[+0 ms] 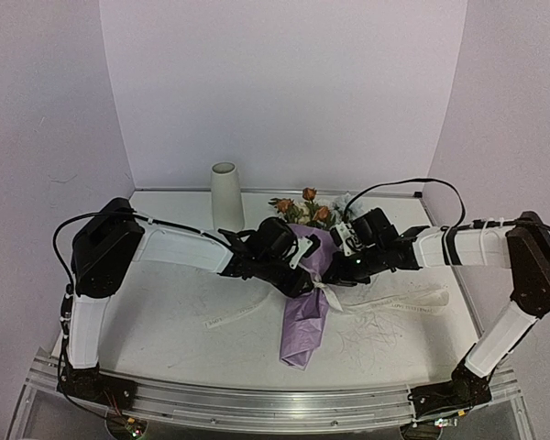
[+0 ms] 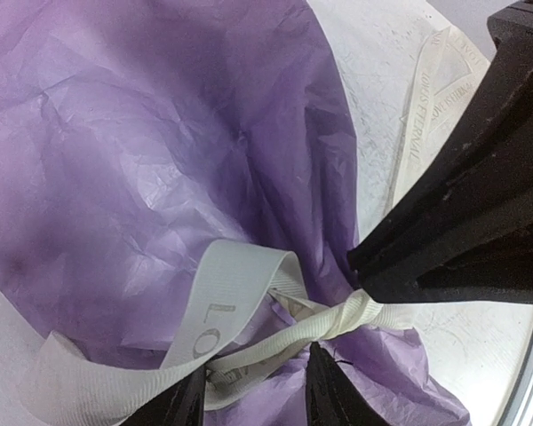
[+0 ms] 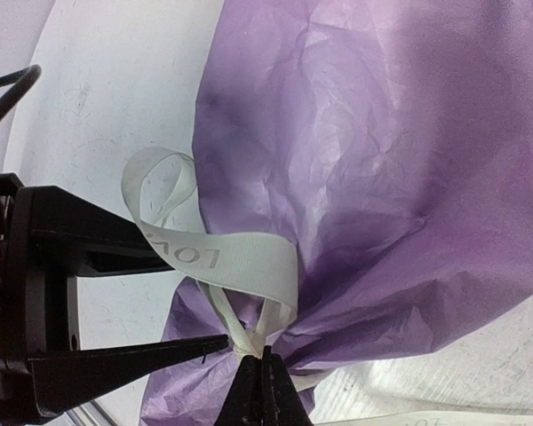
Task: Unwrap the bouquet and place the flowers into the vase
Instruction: Untie the ribbon from the wrapping paper.
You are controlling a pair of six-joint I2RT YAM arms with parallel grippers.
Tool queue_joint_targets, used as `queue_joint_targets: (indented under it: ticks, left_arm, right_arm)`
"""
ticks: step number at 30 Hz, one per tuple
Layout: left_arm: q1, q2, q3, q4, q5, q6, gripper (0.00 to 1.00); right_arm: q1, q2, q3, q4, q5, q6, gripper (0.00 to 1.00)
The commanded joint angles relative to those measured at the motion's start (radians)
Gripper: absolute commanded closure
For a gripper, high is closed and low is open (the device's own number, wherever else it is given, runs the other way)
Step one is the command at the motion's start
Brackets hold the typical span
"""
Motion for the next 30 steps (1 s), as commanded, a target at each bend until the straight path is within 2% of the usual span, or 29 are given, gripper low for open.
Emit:
queue_joint_targets:
  ticks: [1, 3, 6, 10, 16, 21, 27, 30]
  left_arm:
    - [0.003, 0.017, 0.059, 0.025, -0.007, 0.021, 0.61]
    - [0.003, 0.019, 0.061, 0.027, -0.014, 0.019, 0.62]
    - [0.002, 0.033, 0.080, 0.021, -0.033, 0.013, 0.67]
    - [0.003, 0.035, 0.076, 0.020, -0.067, -0.007, 0.74]
    - [0.002, 0.023, 0.066, 0.022, -0.086, -0.040, 0.99]
    - [0.002, -0.005, 0.057, 0.023, -0.093, -0.052, 1.00]
    - [0.002, -0.056, 0.003, 0.034, -0.117, -0.076, 1.00]
    - [0.002, -0.081, -0.039, 0.047, -0.118, -0.087, 1.00]
  right_arm:
    - [0.004, -0.030, -0.003, -0.037, 0.015, 0.001, 0.92]
    - [0.004, -0.016, 0.009, -0.037, 0.001, -0.008, 0.78]
    - [0.004, 0.007, 0.023, -0.035, -0.004, -0.014, 0.72]
    - [0.004, 0.023, 0.031, -0.037, 0.000, -0.015, 0.73]
    - [0.004, 0.020, 0.021, -0.041, 0.046, -0.024, 0.73]
    - [0.004, 0.024, 0.020, -0.043, 0.056, -0.025, 0.78]
    - [0.004, 0.020, 0.026, -0.044, 0.078, -0.024, 0.88]
    - [0.004, 0.033, 0.041, -0.049, 0.071, -0.031, 0.90]
